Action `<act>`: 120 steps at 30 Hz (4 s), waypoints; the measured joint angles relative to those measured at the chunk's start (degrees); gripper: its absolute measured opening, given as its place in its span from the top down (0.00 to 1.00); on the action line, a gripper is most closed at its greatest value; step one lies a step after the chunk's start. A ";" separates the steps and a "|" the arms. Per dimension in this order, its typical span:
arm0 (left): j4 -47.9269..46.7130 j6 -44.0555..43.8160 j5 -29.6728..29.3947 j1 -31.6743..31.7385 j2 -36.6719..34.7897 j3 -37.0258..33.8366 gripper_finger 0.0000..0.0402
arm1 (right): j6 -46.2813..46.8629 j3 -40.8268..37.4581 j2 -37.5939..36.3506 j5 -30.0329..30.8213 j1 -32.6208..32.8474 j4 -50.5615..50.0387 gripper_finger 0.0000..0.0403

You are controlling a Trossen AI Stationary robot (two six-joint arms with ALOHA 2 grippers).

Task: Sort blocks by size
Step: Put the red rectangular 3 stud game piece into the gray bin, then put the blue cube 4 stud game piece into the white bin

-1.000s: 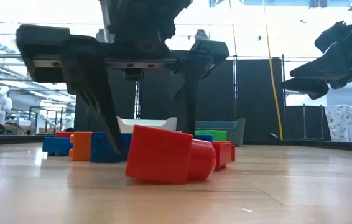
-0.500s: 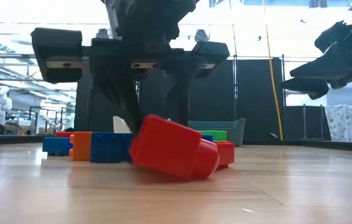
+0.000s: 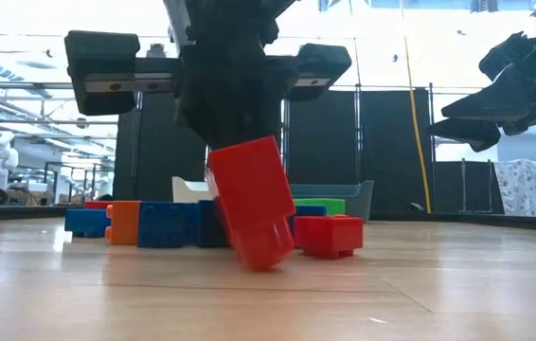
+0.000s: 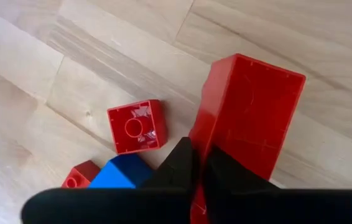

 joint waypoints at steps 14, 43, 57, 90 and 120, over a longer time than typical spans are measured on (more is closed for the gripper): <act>-30.71 -19.90 -6.30 -3.81 -0.12 18.39 0.97 | 0.10 0.00 -0.02 0.00 0.00 0.00 0.31; -49.49 -114.08 -12.08 -39.46 -16.83 7.28 0.97 | 1.83 -0.01 0.00 0.01 0.00 0.09 0.31; -38.67 -120.99 -3.10 -37.43 -17.00 -3.37 0.85 | 1.66 -0.02 0.00 0.00 0.00 0.11 0.31; -23.19 -95.05 -22.33 -3.62 -16.96 -4.06 0.59 | 0.12 -0.04 -0.02 -0.04 0.00 0.22 0.31; -18.04 -110.20 -11.36 -6.38 -3.95 -5.22 0.59 | -0.13 -0.02 -0.02 -0.04 0.00 -0.03 0.31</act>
